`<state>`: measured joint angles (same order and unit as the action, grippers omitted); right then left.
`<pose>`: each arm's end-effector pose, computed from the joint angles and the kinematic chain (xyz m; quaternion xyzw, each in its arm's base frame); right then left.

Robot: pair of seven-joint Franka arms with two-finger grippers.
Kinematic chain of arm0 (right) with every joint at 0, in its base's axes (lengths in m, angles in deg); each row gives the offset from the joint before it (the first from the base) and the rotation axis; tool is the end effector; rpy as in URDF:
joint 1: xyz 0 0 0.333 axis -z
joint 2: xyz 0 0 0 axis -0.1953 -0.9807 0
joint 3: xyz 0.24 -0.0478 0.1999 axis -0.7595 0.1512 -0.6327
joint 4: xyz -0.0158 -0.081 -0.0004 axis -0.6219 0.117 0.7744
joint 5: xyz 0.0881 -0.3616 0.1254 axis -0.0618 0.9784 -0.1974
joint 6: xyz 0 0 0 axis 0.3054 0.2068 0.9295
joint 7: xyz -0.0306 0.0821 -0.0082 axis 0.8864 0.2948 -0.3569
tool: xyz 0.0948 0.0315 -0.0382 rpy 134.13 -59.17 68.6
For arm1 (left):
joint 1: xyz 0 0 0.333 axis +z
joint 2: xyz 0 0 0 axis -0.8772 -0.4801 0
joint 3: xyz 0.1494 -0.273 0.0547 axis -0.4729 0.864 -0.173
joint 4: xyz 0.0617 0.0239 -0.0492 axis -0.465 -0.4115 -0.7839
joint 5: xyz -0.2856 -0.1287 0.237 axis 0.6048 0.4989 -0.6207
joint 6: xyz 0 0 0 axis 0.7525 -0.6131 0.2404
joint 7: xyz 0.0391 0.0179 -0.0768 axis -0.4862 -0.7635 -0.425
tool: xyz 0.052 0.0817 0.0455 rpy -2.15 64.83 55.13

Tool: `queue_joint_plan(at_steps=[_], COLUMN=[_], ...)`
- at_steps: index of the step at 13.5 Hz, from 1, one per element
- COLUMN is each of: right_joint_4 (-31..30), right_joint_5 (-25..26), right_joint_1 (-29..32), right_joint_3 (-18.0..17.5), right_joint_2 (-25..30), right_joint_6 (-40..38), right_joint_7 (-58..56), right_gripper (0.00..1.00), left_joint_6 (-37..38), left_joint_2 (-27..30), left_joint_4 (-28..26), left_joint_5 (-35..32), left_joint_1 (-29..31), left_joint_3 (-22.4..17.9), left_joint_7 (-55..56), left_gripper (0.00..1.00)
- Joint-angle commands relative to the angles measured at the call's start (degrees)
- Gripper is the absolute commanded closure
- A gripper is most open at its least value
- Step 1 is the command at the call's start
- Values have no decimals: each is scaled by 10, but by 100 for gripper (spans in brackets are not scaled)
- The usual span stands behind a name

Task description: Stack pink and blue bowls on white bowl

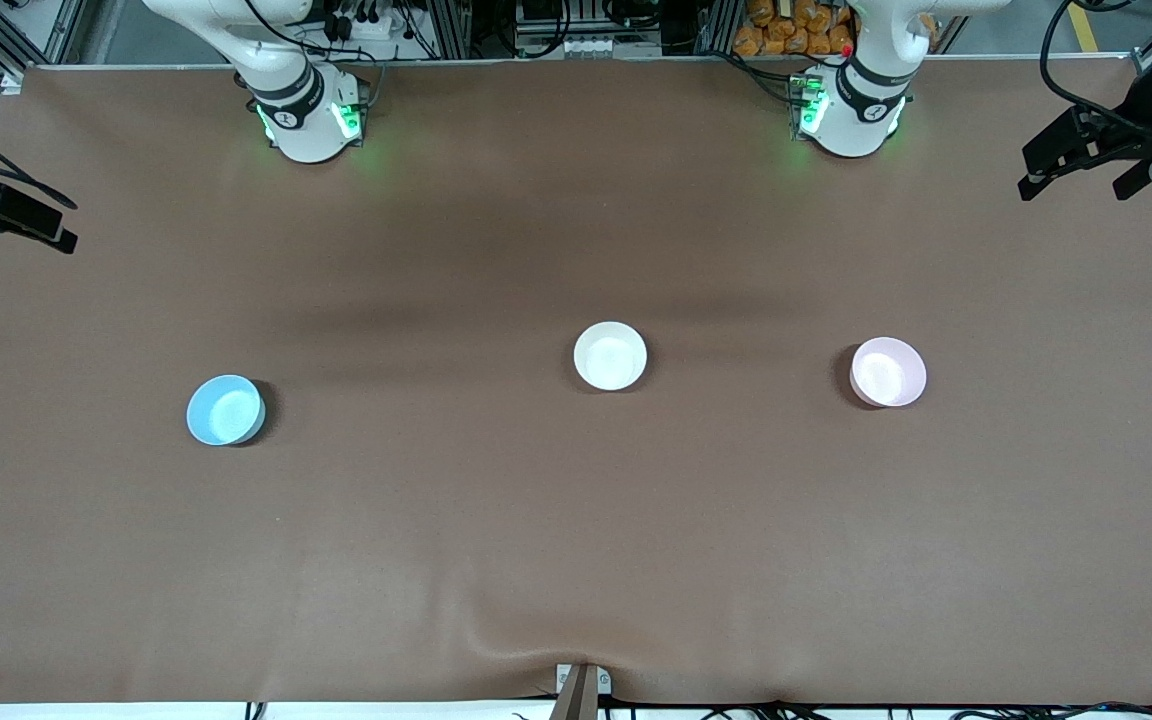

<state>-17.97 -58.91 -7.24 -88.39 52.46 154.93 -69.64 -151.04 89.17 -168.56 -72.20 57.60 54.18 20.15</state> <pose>0.5299 -0.0437 0.6356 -0.9964 0.0690 0.0429 0.0234 0.4927 -0.0480 0.6748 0.9999 0.0045 0.0102 0.0093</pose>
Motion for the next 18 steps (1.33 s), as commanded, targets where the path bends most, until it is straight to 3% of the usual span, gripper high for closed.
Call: queue_joint_plan(at_steps=[1, 18], right_joint_4=[15, 8], right_joint_5=[11, 11], right_joint_1=[3, -4], right_joint_3=[-6, -3], right_joint_2=[-4, -7], right_joint_6=[-9, -9], right_joint_7=[-6, -5], right_gripper=[0, 0], left_joint_6=[13, 56], left_joint_2=[2, -2], left_joint_4=[15, 27], left_joint_5=[1, -2], left_joint_1=[4, 5], left_joint_3=[-1, -6], left_joint_7=[0, 5], left_gripper=[0, 0])
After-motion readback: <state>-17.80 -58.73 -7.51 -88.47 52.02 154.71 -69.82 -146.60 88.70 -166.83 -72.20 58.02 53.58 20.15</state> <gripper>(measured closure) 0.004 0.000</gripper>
